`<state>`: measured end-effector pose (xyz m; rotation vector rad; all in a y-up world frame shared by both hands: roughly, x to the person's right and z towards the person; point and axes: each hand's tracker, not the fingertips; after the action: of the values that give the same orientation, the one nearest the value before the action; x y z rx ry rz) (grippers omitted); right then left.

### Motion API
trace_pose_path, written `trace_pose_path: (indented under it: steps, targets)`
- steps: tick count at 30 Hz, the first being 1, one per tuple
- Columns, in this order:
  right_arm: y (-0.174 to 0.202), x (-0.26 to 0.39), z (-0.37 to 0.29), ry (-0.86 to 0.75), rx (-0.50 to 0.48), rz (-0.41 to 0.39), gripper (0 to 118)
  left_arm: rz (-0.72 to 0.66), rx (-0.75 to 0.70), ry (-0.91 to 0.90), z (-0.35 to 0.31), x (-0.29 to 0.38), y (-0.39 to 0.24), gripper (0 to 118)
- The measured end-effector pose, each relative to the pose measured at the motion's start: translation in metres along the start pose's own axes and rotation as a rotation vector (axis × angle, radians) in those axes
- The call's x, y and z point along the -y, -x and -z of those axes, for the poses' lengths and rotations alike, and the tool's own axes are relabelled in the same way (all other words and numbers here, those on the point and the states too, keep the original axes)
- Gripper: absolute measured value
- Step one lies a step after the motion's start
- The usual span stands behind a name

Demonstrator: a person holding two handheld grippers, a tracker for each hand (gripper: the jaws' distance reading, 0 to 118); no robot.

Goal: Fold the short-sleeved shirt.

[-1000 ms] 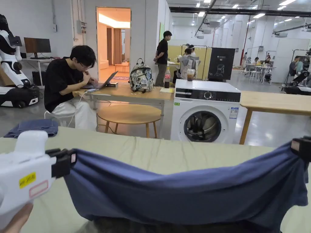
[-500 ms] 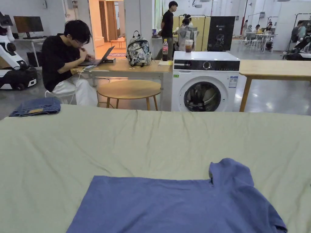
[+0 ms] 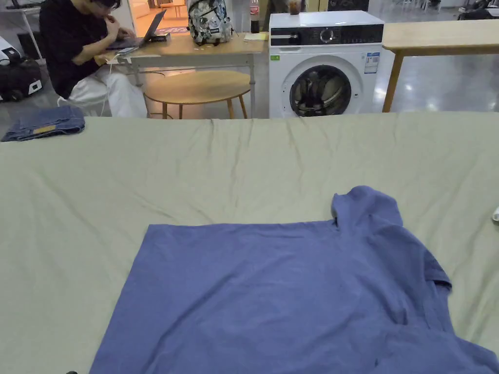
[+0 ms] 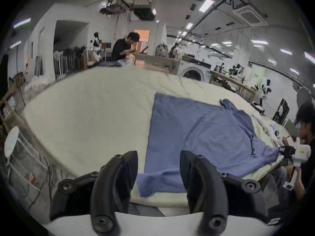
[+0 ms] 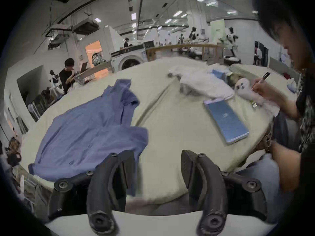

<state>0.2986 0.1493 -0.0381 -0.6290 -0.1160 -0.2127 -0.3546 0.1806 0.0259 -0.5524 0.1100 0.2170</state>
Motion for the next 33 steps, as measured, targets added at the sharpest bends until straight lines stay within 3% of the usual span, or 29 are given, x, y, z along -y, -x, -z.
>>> trace_pose_path:
  steps: [2,6,8,11,13,15,18,23,25,26,33]
  targets:
    - [0.01,-0.013,-0.021,-0.068,0.068,-0.033,59,0.023,0.003,-0.057,-0.012,-0.015,-0.01,50]
    - [0.006,-0.029,-0.039,-0.13,0.032,-0.019,60,0.078,0.038,-0.115,-0.03,-0.035,-0.036,50]
    - [0.016,-0.038,-0.051,-0.16,-0.07,-0.009,58,0.094,0.083,-0.168,-0.046,-0.042,-0.06,48]
    - [0.056,-0.045,-0.066,-0.218,-0.158,-0.091,29,0.101,0.13,-0.233,-0.062,-0.052,-0.089,29]
    - [0.075,-0.047,-0.068,-0.231,-0.239,-0.12,15,0.128,0.141,-0.262,-0.068,-0.055,-0.103,6]
    - [0.098,-0.045,-0.066,-0.224,-0.286,-0.175,0,0.167,0.113,-0.276,-0.074,-0.057,-0.117,0]
    - [0.124,-0.042,-0.068,-0.234,-0.29,-0.245,0,0.185,0.119,-0.278,-0.083,-0.062,-0.126,0]
    - [0.133,-0.043,-0.066,-0.242,-0.301,-0.229,0,0.135,0.083,-0.242,-0.084,-0.061,-0.097,0]
    - [0.133,-0.043,-0.066,-0.235,-0.3,-0.227,0,0.102,0.076,-0.123,-0.073,-0.054,-0.077,47]
    - [0.131,-0.043,-0.064,-0.23,-0.296,-0.226,0,0.065,0.1,-0.06,-0.066,-0.045,-0.065,52]
    - [0.109,-0.036,-0.055,-0.148,-0.27,-0.164,0,-0.078,0.049,0.171,0.019,0.027,0.006,51]
